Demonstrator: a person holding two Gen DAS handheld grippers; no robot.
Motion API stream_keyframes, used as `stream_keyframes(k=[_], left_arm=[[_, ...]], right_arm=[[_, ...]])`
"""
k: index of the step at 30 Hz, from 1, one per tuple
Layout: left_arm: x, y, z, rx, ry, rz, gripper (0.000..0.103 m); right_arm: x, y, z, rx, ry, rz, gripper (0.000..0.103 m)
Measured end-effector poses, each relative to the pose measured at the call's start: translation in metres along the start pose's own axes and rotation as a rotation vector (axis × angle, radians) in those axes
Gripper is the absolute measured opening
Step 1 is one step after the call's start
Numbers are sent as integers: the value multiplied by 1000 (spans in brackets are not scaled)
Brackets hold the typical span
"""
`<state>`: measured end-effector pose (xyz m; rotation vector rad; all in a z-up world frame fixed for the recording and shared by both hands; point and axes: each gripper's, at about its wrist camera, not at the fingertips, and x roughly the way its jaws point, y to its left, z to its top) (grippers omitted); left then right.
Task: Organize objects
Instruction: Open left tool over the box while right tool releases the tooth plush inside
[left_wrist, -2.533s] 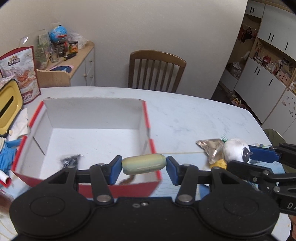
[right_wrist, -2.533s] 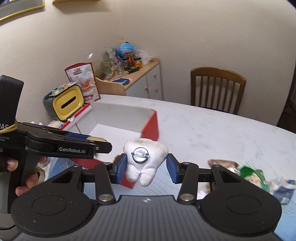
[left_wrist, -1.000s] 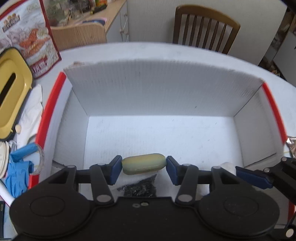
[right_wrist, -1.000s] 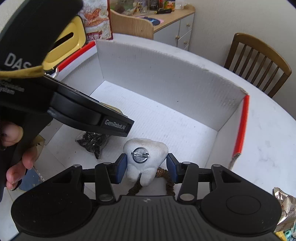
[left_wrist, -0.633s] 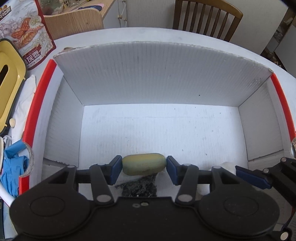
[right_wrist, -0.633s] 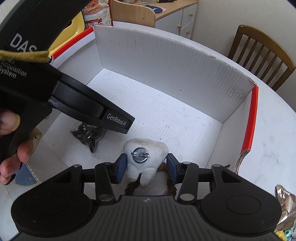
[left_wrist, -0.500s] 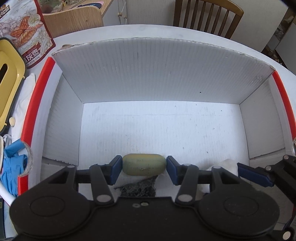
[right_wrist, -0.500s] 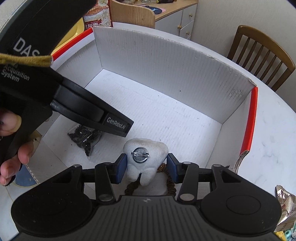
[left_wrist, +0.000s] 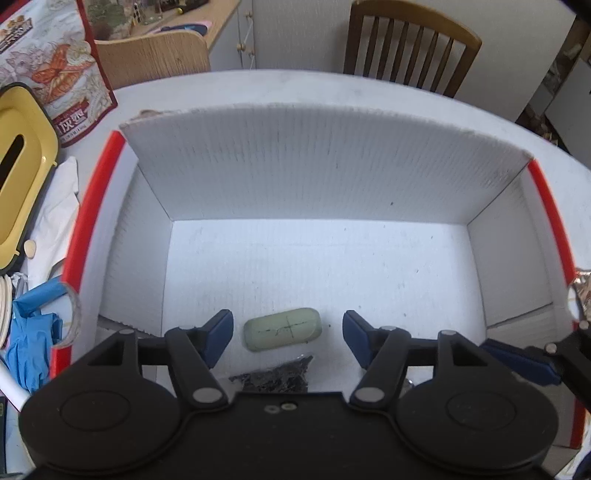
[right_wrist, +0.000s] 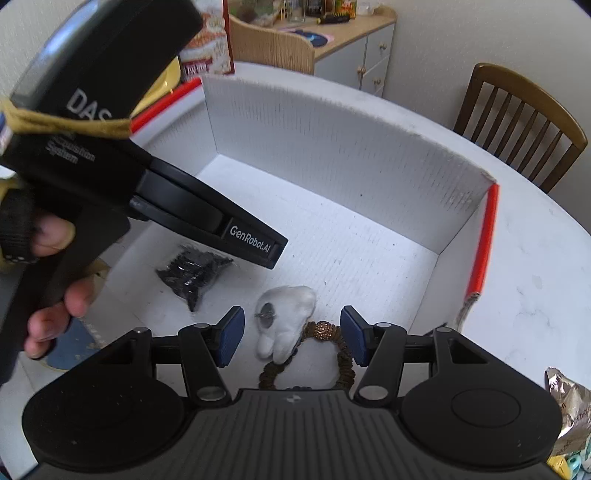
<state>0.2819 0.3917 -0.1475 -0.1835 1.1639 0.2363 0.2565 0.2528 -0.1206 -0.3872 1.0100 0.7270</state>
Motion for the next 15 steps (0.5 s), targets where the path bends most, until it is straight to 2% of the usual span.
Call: stream_keyframes(k=[15], left_arm=[[-75, -16, -18, 0, -206, -63, 71]], right_arm=[[-77, -10, -19, 75, -181, 17, 60]])
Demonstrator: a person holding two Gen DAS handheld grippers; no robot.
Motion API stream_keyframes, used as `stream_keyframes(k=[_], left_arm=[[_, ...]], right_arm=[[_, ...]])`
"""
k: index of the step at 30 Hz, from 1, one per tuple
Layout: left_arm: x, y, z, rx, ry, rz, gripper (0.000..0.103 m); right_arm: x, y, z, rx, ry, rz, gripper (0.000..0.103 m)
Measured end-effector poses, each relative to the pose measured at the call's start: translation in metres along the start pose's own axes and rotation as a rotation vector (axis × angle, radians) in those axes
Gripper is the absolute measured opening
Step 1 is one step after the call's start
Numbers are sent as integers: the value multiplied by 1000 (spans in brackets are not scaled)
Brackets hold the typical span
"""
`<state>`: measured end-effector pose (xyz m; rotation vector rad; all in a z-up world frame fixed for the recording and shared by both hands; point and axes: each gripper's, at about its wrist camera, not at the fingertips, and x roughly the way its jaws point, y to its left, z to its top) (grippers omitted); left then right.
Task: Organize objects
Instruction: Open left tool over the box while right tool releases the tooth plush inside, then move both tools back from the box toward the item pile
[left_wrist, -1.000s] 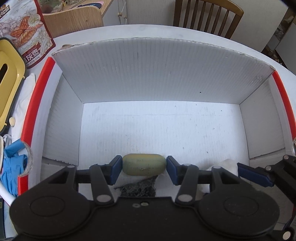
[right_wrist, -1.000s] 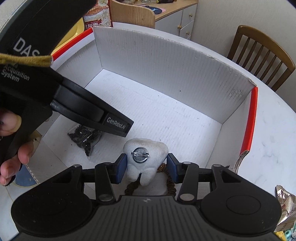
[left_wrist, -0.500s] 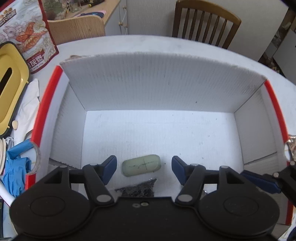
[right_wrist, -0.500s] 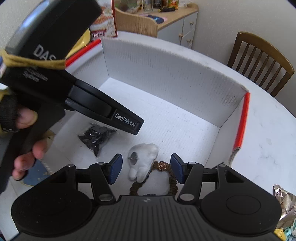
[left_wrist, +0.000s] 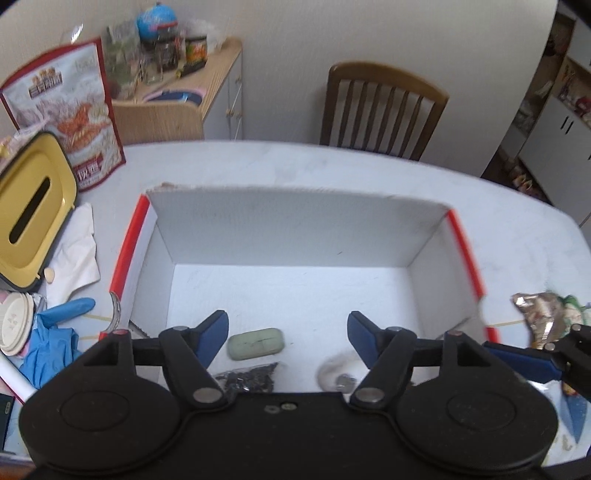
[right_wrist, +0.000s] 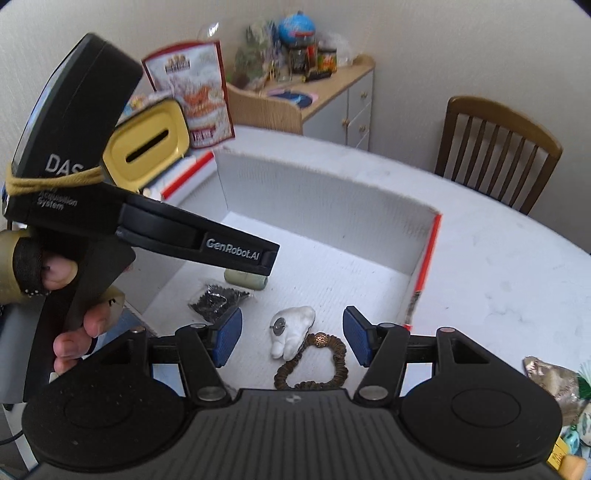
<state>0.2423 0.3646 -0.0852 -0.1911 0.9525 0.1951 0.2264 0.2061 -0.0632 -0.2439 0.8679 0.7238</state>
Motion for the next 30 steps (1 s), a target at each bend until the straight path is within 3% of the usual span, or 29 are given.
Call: stream_keyframes(k=[14, 30], left_arm=[[-63, -47, -27, 38, -112, -58, 74], [-102, -139, -63, 111, -194, -141, 85]], right_arm=[[-85, -37, -40, 108, -159, 15, 60], [-171, -110, -102, 173, -240, -66, 70]])
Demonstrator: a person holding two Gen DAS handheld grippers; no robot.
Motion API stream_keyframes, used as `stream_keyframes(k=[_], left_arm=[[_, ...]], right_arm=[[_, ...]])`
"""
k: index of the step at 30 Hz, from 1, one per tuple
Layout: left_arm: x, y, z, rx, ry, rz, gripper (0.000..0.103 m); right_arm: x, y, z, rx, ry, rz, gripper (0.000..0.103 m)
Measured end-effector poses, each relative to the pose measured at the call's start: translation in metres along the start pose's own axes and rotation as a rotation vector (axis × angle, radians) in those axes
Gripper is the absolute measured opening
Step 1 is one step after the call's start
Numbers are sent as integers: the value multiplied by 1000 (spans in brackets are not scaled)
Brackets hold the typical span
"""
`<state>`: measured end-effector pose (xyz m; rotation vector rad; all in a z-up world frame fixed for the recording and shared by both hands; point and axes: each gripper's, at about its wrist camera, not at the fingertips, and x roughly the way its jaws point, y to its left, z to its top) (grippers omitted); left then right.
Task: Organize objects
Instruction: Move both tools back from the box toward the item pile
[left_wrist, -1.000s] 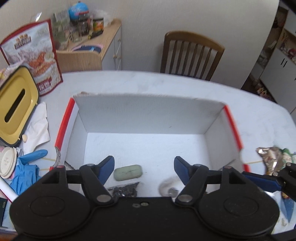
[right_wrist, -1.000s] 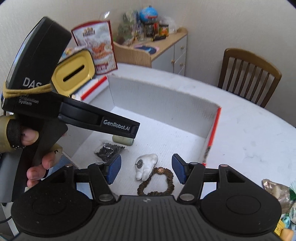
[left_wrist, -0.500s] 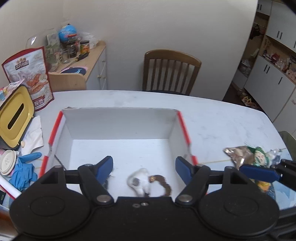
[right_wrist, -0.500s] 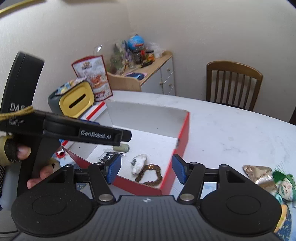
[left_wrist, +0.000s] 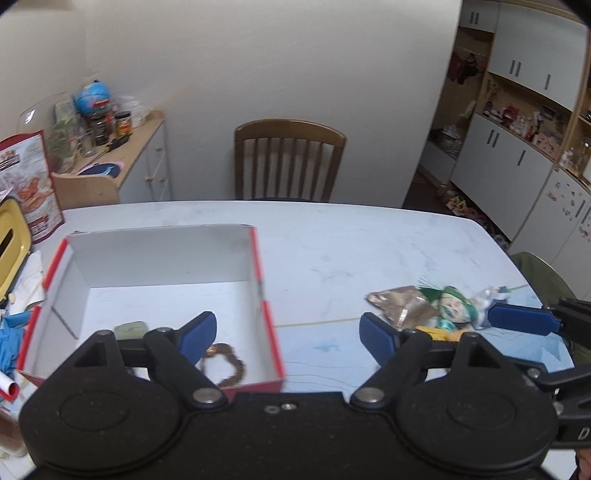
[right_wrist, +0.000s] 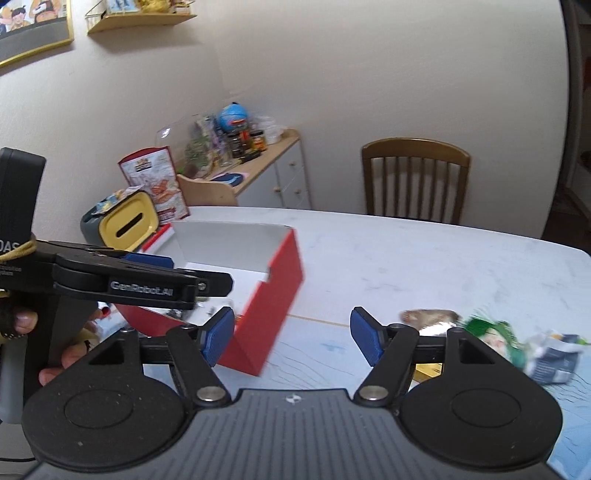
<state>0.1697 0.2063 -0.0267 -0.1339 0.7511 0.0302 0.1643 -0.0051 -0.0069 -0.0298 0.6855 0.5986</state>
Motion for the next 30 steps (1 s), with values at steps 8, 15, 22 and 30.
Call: stream_keyframes(k=[8, 15, 22, 30], left_arm=[[9, -44, -13, 33, 5, -35, 88], [21, -78, -23, 57, 3, -53, 96], [40, -102, -31, 66, 6, -61, 102], [73, -123, -48, 88, 23, -69, 102]], right_arm=[[-23, -53, -27, 58, 11, -58, 71], [-39, -101, -46, 108, 22, -108, 71], [-42, -138, -62, 135, 43, -132, 71], [-24, -164, -76, 132, 91, -134, 71]])
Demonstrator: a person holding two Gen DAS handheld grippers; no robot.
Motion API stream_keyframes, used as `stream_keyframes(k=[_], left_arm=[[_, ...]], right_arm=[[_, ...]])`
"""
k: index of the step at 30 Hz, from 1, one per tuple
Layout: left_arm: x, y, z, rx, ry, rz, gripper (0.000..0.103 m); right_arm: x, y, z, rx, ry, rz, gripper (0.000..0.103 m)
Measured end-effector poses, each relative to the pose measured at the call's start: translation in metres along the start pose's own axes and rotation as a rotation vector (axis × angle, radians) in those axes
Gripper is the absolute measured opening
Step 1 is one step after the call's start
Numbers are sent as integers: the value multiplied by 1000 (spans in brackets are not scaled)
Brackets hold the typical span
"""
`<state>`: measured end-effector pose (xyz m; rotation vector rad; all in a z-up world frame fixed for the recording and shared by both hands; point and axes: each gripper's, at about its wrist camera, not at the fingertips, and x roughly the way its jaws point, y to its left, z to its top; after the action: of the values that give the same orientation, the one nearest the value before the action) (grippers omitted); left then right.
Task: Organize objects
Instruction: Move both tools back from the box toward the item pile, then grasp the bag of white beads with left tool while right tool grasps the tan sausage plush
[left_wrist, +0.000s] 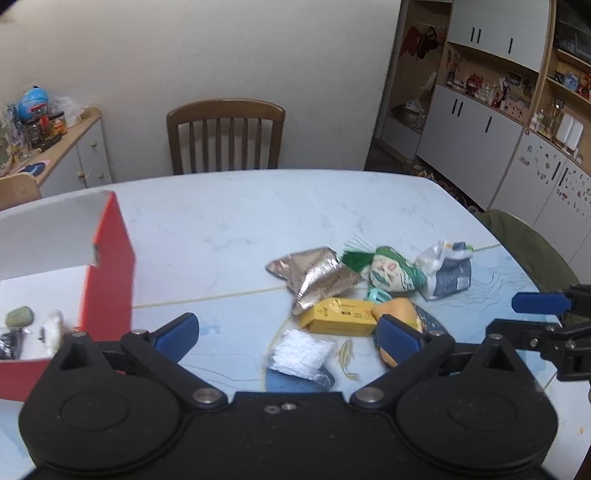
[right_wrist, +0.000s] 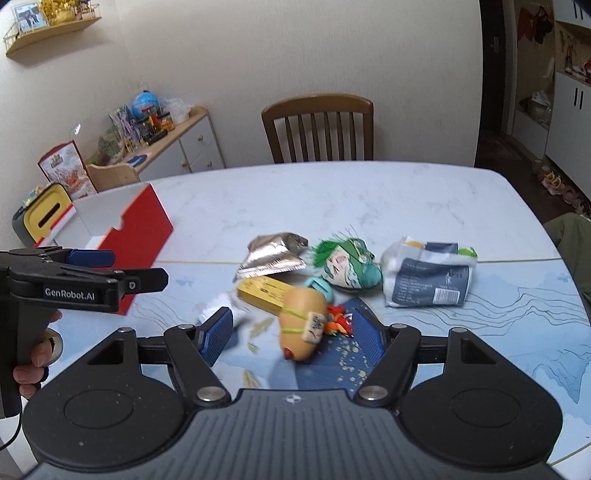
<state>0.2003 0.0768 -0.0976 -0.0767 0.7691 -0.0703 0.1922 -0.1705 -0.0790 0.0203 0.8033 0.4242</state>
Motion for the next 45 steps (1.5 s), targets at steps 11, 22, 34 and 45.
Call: stream_keyframes(k=[11, 22, 34, 45], left_arm=[[46, -9, -18, 17, 43, -25, 102], [84, -11, -30, 81, 95, -28, 102], [100, -10, -30, 144, 113, -49, 88], [106, -13, -31, 163, 142, -56, 61]], right_arm=[[45, -13, -4, 0, 75, 12, 71], [84, -24, -6, 42, 149, 6, 71], [111, -14, -4, 36, 190, 26, 69], [116, -10, -4, 31, 197, 25, 49]])
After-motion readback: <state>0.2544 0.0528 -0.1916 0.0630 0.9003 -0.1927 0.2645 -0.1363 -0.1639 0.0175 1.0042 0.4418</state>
